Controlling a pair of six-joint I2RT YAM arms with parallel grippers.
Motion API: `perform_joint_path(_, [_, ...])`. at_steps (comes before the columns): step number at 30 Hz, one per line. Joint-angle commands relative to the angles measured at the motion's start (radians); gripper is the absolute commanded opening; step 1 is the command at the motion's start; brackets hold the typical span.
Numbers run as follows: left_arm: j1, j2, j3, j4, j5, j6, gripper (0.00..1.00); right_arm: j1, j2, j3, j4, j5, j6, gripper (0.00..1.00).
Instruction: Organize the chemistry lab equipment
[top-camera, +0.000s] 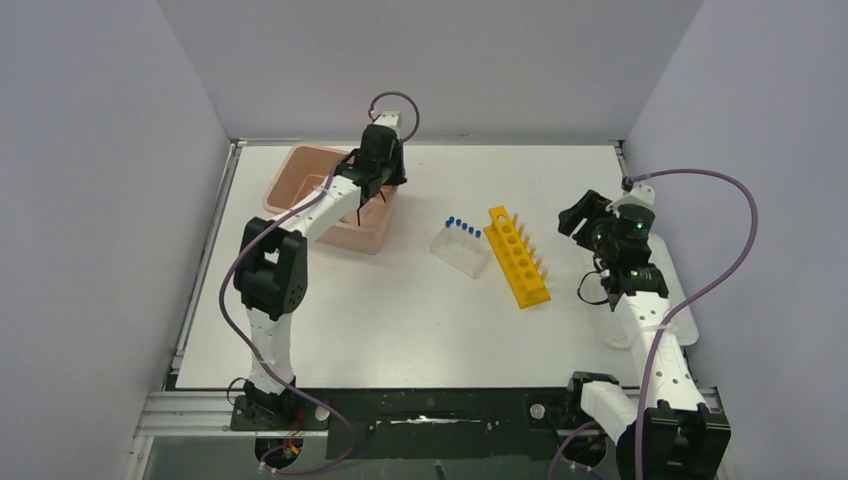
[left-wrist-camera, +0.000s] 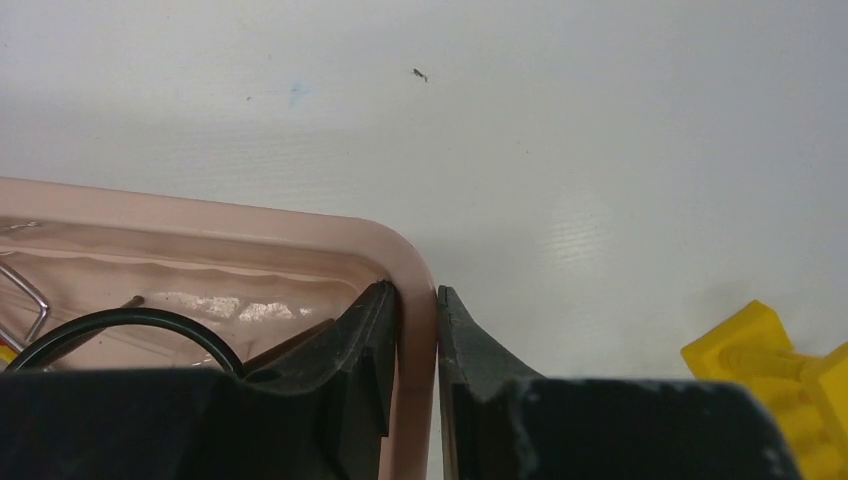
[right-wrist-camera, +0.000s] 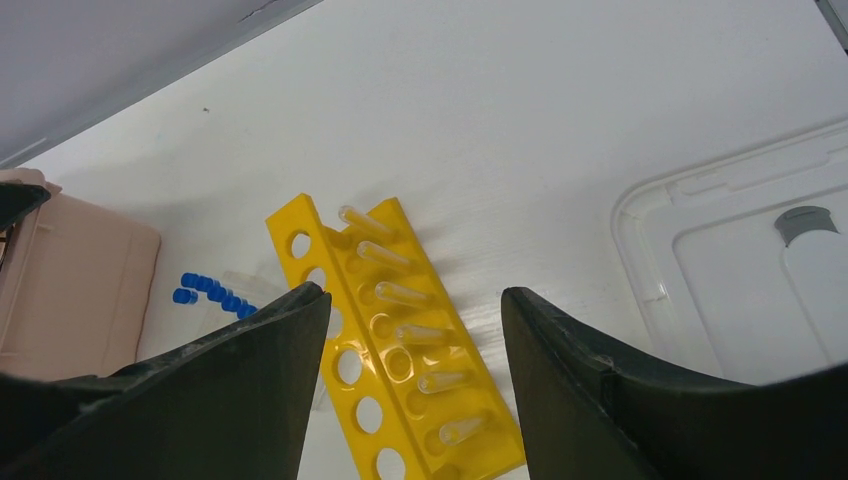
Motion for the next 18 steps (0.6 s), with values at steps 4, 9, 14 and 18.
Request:
perform_joint_path(4, [0.016,-0.193,-0.192,-0.021,0.260,0.304,0.02,-0.005,-0.005,-0.016,0.070,-0.045,0.000,0.64])
perform_joint_path(9, [-0.007,-0.327,-0.356,-0.034,0.449,0.441,0.02,-0.003,0.018,-0.026,0.105,-0.075,0.022,0.64])
perform_joint_path(14, [-0.016,-0.464,-0.507,-0.061,0.548,0.513,0.04,-0.004,0.043,-0.017,0.127,-0.091,0.047,0.64])
perform_joint_path(18, [-0.027,-0.526,-0.551,-0.070,0.466,0.513,0.14,-0.003,0.069,0.010,0.139,-0.082,0.057,0.64])
